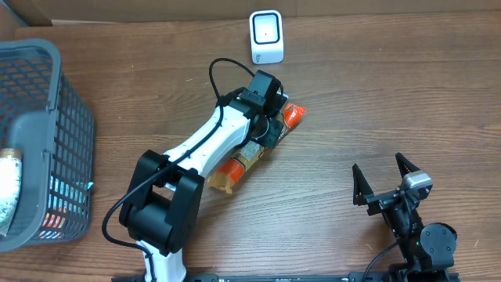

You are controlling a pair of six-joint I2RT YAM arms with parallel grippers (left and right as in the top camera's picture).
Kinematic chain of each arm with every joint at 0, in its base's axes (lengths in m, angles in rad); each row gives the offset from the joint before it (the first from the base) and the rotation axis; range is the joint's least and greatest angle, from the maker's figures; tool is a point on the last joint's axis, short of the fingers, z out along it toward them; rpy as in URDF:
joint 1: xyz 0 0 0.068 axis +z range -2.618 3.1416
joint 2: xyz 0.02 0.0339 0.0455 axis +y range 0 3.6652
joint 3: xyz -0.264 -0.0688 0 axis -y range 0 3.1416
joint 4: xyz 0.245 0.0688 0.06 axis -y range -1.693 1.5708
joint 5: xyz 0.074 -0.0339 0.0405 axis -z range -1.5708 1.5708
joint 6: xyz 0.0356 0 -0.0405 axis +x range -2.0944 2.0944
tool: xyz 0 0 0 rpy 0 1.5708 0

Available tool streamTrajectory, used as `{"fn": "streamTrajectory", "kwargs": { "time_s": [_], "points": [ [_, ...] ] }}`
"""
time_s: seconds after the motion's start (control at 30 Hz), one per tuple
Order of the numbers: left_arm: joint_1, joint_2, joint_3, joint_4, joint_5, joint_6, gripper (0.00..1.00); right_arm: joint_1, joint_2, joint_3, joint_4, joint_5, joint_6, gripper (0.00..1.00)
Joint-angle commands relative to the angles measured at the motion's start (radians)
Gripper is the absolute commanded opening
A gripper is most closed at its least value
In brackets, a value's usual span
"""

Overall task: Scan the item barcode
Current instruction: 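Carry the spaghetti package toward the scanner and lower it onto the table, then release the spaghetti and move the left gripper back to the basket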

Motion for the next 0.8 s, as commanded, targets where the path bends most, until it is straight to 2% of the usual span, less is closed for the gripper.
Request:
{"fn": "streamTrajectory", "kwargs": {
  "time_s": [0.0, 0.07, 0.17, 0.23, 0.47, 0.77],
  "points": [
    [0.000, -0.010, 0.032, -0.015, -0.026, -0.055, 0.40, 0.008, -0.011, -0.011, 0.006, 0.005, 0.004, 1.00],
    [0.000, -0.011, 0.033, -0.018, -0.018, -0.051, 0.69, 0.008, -0.011, -0.011, 0.006, 0.005, 0.004, 1.00],
    [0.000, -0.028, 0.049, -0.032, 0.031, -0.051, 0.90, 0.008, -0.011, -0.011, 0.006, 0.005, 0.004, 1.00],
    [0.000, -0.050, 0.077, -0.039, 0.047, -0.051, 1.00, 0.008, -0.011, -0.011, 0.006, 0.005, 0.004, 1.00],
    [0.056, -0.140, 0.329, -0.161, 0.042, -0.051, 1.00, 0.008, -0.011, -0.011, 0.006, 0.005, 0.004, 1.00],
    [0.287, -0.251, 0.711, -0.447, 0.000, -0.002, 1.00, 0.008, -0.011, -0.011, 0.006, 0.005, 0.004, 1.00]
  ]
}}
